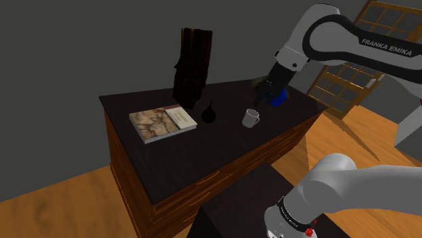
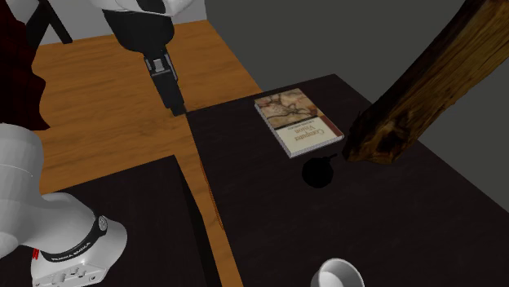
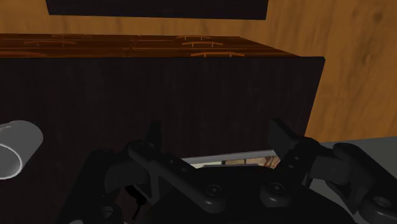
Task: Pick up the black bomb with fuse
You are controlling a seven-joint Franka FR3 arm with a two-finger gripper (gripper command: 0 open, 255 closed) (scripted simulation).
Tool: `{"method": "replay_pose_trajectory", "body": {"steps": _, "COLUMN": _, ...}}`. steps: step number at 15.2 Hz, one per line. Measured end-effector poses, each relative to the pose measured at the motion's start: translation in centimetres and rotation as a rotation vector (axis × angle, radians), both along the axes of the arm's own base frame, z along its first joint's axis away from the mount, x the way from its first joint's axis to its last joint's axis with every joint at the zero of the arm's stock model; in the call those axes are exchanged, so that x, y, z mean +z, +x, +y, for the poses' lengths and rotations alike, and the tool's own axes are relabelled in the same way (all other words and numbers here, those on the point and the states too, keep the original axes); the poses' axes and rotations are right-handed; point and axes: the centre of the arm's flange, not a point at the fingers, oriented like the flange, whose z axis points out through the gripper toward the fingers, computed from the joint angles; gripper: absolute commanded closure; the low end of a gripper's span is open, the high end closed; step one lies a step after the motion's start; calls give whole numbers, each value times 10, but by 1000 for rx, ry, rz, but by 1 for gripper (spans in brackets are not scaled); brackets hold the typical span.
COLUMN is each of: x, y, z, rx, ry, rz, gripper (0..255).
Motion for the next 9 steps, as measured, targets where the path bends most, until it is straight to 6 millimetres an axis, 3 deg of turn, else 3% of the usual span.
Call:
{"method": "replay_pose_trajectory", "body": {"steps": 2, "x": -2, "y": 5, "z": -2, "rx": -1, "ry": 1, "rz": 0, "gripper": 0}}
{"method": "replay_pose_trajectory", "body": {"steps": 9, "x": -47, "y": 73, "z": -21, "rx": -10, "ry": 9, "rz": -9, "gripper": 0}}
